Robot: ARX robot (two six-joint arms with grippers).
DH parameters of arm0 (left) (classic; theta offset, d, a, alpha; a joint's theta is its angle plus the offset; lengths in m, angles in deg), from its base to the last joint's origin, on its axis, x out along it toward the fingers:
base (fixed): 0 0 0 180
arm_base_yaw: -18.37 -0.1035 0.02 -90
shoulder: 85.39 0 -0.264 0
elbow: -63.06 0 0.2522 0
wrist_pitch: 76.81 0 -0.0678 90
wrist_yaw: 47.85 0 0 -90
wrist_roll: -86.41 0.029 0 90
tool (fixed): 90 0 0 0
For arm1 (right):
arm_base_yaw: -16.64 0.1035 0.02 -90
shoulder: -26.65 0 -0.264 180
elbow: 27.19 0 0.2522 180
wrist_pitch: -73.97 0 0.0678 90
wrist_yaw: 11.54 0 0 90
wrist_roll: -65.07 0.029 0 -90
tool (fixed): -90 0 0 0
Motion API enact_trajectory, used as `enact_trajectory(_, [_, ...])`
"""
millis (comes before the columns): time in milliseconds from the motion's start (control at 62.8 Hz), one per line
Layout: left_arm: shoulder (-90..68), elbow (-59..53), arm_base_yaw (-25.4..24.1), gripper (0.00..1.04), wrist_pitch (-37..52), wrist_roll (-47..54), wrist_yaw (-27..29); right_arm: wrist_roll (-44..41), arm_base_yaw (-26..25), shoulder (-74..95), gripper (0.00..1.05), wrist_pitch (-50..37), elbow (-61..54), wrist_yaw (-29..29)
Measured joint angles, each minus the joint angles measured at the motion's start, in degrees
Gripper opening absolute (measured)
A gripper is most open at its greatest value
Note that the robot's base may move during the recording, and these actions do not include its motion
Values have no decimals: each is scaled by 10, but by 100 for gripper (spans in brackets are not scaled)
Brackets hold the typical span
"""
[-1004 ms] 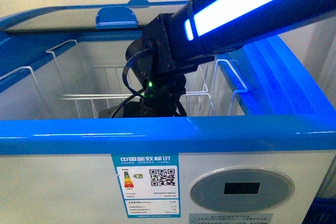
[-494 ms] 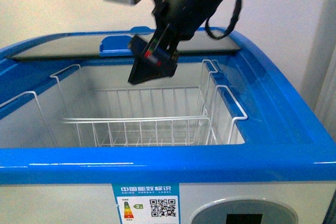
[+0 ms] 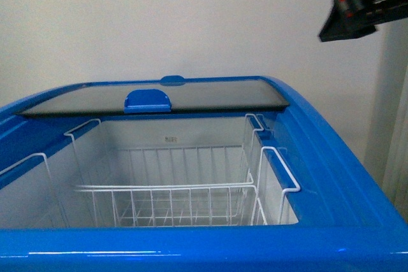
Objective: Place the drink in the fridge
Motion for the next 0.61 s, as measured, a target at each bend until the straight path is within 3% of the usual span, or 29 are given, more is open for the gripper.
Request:
enact_trajectory(127, [0, 0, 0, 3, 0, 0, 0, 87, -32, -226, 97, 28, -219, 31])
enact_trajectory(223, [0, 0, 0, 3, 0, 0, 0, 150, -36, -344, 74, -239, -408, -73])
enact_trajectory(303, [0, 0, 0, 3, 0, 0, 0, 166, -37, -383, 55, -333, -507, -78])
enact_trajectory(605, [0, 0, 0, 3, 0, 0, 0, 172, -36, -461, 3, -394, -667, -78])
